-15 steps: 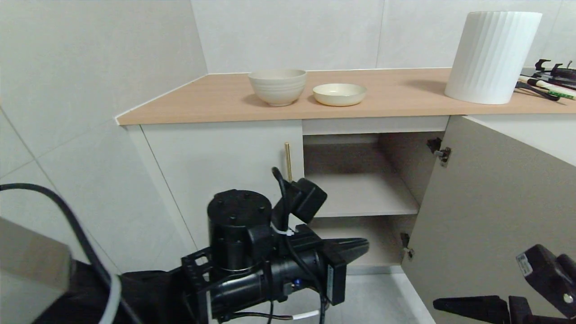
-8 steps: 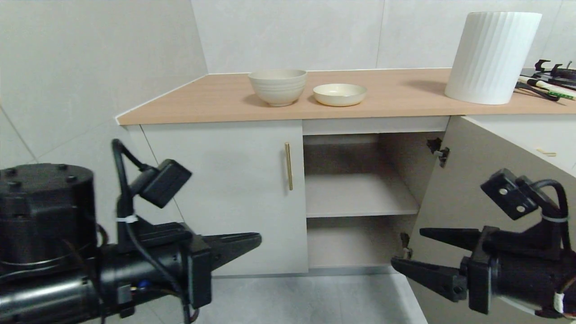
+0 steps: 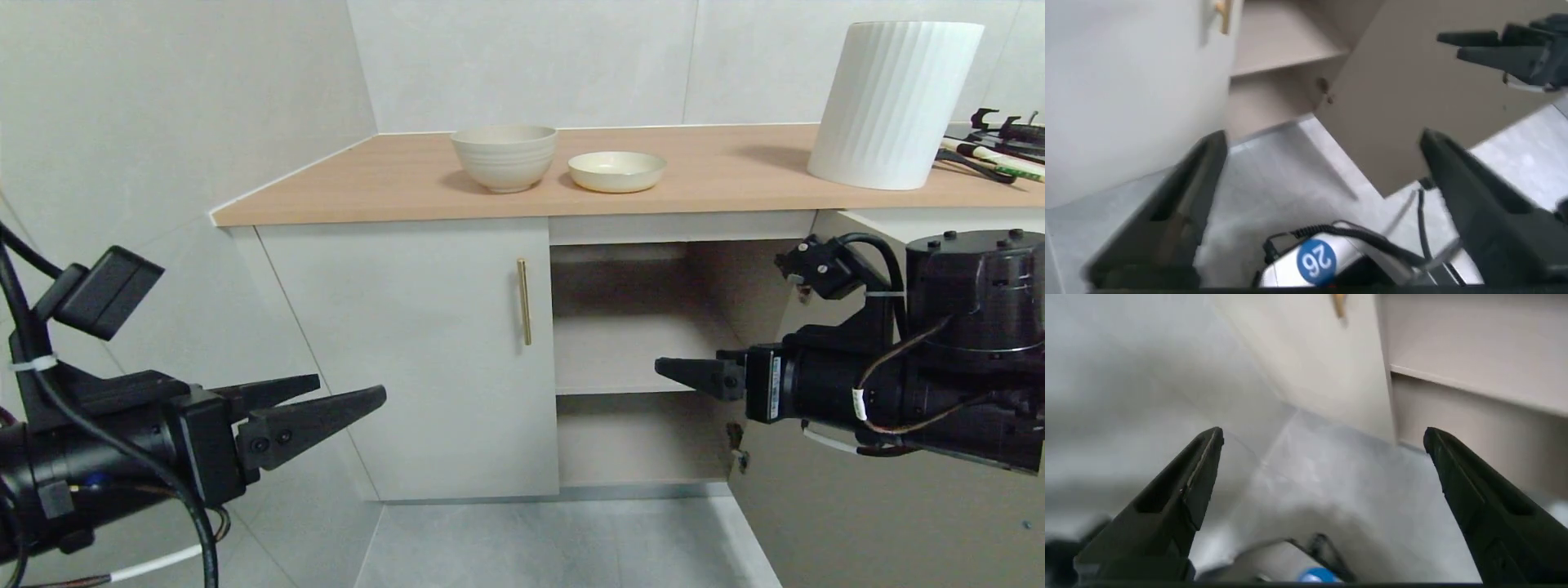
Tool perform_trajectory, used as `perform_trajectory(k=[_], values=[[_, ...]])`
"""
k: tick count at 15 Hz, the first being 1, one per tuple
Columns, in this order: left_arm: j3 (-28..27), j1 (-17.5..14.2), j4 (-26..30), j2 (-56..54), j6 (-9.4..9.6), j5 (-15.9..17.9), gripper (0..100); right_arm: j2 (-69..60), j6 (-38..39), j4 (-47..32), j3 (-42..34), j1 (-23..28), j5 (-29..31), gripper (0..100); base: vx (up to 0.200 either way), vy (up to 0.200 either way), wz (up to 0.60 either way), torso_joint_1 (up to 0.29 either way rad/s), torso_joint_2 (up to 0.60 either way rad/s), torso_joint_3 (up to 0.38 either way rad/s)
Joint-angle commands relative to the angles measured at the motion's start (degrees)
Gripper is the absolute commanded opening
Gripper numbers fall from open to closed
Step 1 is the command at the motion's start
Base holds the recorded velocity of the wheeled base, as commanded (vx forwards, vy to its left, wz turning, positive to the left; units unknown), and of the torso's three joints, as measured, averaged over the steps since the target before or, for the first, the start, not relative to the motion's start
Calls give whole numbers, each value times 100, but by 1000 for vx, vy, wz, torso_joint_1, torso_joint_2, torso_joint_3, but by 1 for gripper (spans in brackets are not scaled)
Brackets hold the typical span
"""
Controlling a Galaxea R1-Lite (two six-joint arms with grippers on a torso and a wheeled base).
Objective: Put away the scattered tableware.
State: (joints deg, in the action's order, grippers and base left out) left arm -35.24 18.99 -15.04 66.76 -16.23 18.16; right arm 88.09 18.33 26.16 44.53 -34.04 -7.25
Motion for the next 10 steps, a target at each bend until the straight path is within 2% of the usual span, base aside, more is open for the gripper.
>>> perform_trajectory(k=[1,3,8,10], values=[[-132,-150,-7,233,5,3,100,24,39,-23,73,20,5,100,0,0,0,0,0,0],[-141,-256,-25,417,32,-6,100,-108,74,-920,390,2,22,100,0,0,0,0,0,0],[-150,-291,-148,408,111,-15,100,-222,74,-1210,451,-112,13,100,0,0,0,0,0,0],[-150,-291,-157,408,111,-15,100,-222,65,-1263,433,-112,-4,100,200,0,0,2,2,0]])
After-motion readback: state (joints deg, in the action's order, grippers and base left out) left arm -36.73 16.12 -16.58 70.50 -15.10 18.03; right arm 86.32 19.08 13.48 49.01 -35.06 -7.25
